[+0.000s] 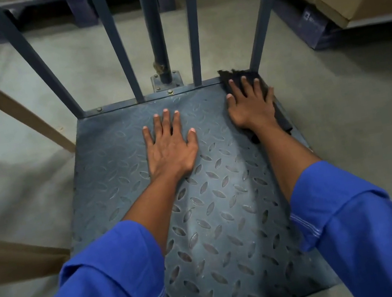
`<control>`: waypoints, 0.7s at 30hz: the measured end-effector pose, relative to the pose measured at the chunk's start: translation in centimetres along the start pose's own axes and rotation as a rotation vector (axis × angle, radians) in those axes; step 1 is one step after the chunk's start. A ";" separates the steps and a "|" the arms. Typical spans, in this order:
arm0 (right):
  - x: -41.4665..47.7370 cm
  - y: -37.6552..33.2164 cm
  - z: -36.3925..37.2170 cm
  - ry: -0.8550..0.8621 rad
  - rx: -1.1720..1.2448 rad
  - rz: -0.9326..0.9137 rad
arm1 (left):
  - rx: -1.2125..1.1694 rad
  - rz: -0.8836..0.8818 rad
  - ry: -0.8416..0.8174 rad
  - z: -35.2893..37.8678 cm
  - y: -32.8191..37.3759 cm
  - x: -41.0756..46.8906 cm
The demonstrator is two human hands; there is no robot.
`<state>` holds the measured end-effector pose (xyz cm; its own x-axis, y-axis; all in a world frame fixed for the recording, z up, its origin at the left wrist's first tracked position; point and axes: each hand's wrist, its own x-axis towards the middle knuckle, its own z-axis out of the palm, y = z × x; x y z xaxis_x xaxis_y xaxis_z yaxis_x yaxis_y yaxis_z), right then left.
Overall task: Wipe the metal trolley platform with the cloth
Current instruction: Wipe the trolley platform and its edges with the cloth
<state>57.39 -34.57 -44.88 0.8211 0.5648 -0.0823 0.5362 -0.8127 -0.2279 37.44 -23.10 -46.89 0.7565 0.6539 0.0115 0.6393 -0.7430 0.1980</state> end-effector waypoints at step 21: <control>-5.0 -10.1 2.5 0.013 0.020 -0.247 | -0.030 -0.073 0.045 -1.8 -8.3 -0.8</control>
<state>47.43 -28.84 -44.55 0.6678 0.7442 -0.0096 0.7172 -0.6470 -0.2588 31.34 -17.19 -46.73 0.7008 0.7122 0.0404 0.6874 -0.6893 0.2287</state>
